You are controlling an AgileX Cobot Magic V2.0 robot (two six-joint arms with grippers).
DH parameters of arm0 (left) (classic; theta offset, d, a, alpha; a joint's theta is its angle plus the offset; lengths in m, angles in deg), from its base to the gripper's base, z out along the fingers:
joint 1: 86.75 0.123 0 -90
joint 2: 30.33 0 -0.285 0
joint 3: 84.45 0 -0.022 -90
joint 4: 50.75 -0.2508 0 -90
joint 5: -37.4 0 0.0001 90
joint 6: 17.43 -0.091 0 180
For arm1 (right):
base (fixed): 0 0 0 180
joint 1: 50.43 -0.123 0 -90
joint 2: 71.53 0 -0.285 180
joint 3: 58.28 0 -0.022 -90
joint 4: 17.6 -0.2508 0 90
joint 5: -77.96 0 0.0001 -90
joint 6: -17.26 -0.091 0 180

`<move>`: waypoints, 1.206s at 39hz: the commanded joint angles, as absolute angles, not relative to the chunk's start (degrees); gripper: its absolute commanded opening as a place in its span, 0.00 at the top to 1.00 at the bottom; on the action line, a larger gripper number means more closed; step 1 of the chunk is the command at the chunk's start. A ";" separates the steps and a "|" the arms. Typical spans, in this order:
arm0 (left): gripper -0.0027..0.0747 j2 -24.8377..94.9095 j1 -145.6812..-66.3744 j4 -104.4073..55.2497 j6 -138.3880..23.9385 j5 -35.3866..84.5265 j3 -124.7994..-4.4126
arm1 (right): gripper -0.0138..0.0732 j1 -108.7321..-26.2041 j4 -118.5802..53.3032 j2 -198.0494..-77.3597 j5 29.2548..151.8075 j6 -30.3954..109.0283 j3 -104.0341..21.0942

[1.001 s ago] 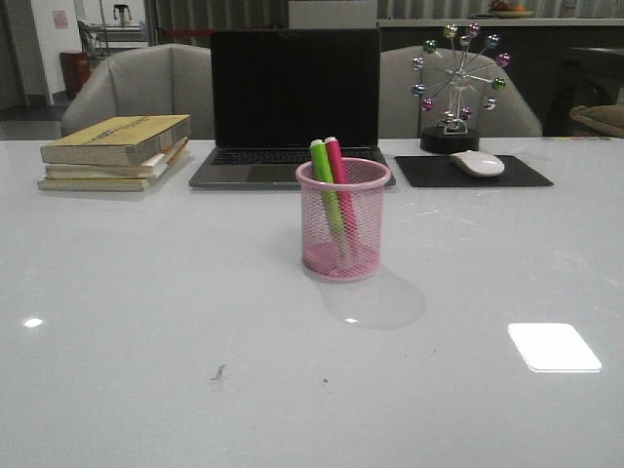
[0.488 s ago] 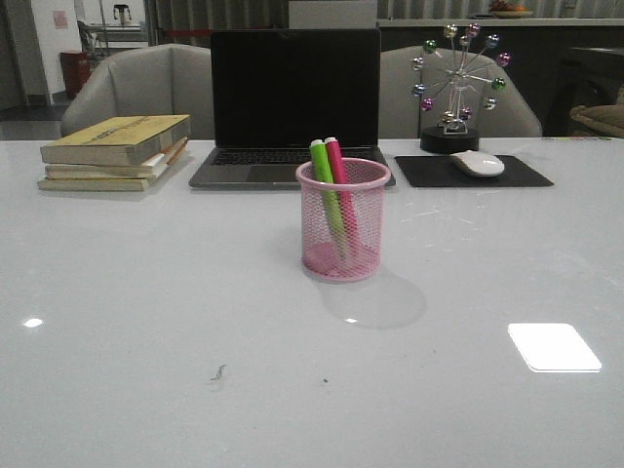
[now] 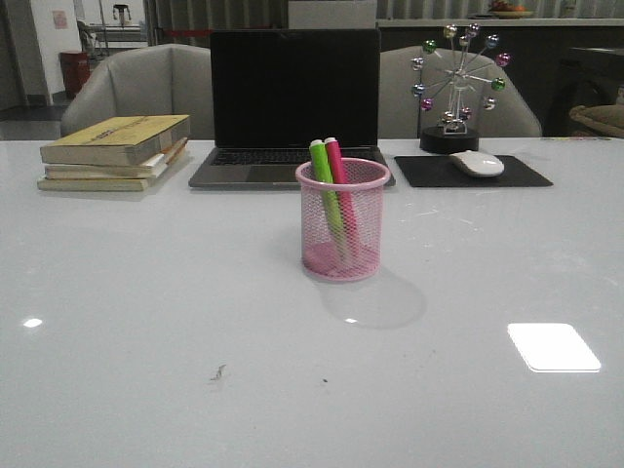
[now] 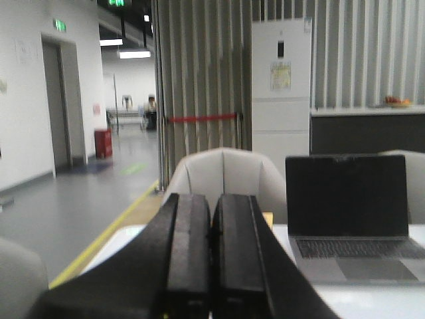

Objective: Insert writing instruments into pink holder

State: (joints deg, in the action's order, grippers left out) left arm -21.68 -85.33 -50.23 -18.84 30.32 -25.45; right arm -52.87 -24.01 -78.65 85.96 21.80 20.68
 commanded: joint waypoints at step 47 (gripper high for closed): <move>0.85 -24.23 -88.98 -49.95 -18.28 39.22 -6.79 | 0.81 -52.68 -23.97 -77.65 81.47 21.67 20.70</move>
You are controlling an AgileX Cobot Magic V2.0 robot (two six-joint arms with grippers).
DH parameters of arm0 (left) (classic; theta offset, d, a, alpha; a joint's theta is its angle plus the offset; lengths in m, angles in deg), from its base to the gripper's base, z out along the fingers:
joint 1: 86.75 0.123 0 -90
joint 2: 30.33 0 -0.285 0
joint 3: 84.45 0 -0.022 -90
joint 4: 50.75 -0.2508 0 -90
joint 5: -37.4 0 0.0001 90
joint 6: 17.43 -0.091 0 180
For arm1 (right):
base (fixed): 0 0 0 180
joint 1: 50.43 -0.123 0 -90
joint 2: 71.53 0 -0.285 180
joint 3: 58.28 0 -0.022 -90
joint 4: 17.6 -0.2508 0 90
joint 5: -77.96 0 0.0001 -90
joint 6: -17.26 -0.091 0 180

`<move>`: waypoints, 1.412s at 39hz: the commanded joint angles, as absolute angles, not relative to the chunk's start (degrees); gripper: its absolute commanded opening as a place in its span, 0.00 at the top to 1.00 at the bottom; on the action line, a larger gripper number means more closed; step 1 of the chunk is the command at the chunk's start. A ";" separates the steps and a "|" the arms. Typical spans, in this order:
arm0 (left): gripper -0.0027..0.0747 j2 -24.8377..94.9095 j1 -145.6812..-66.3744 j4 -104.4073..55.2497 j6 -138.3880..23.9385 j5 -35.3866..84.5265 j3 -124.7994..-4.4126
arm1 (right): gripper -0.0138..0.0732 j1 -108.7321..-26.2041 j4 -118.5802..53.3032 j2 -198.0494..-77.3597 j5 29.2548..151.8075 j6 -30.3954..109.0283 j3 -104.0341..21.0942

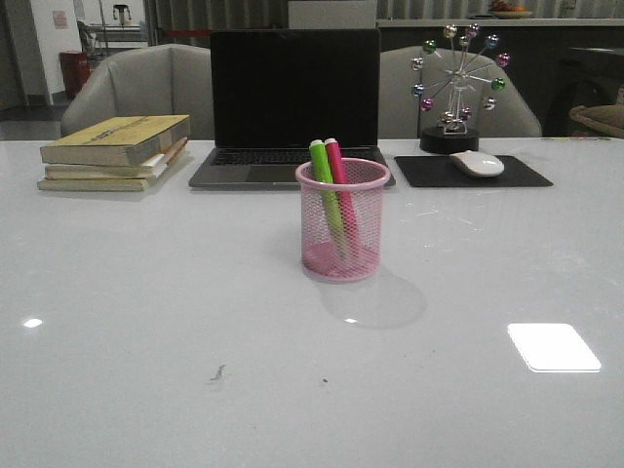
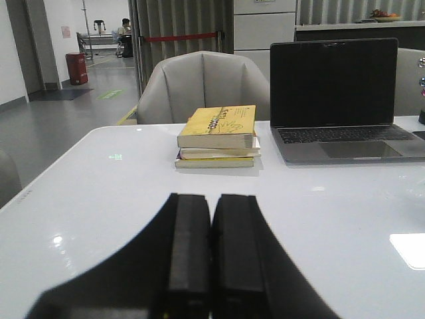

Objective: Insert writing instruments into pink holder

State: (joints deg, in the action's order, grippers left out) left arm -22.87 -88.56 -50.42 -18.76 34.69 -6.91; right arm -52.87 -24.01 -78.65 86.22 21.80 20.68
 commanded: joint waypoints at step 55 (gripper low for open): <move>0.85 -24.23 -88.98 -47.19 -18.28 39.22 -6.79 | 0.81 -52.68 -23.97 -77.65 81.47 21.67 20.70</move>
